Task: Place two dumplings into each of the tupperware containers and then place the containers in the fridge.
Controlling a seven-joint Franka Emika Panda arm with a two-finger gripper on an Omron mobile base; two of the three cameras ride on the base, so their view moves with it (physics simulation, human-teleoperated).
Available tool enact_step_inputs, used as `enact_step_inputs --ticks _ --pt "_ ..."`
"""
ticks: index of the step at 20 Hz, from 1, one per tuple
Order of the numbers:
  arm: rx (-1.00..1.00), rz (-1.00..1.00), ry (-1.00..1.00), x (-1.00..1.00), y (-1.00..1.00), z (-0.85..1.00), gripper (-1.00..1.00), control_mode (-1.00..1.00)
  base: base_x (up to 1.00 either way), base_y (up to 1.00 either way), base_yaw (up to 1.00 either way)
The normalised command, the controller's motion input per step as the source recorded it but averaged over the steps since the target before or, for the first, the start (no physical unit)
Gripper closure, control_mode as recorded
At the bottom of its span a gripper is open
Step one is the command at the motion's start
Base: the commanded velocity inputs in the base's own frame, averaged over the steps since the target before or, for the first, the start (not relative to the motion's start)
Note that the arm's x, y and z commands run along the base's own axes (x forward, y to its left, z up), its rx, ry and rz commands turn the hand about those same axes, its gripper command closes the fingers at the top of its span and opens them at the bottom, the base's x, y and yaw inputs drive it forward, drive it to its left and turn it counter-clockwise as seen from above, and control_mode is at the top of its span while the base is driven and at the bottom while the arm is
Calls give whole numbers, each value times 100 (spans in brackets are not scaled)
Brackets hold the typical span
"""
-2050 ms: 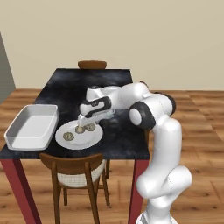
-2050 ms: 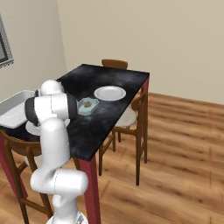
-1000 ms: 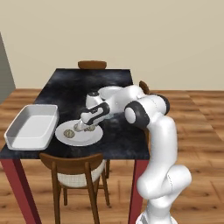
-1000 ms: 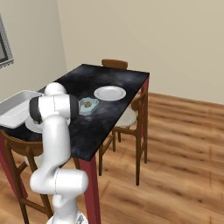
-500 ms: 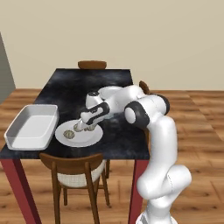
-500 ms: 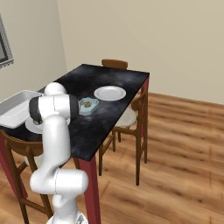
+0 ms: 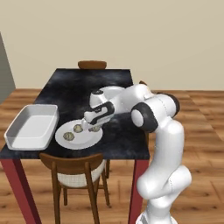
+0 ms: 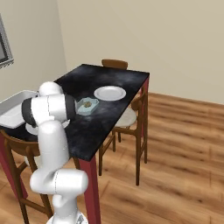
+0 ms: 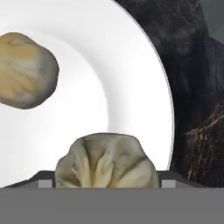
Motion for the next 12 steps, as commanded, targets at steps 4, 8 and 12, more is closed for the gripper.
enact_step_inputs --ticks 4,8,12 --pt "0 -14 11 -15 -60 58 100 -100 0 0 0" --pt "0 -7 12 -12 -26 73 100 -100 0 0 0" --pt "-1 -11 8 -61 -36 41 100 -100 0 0 0"
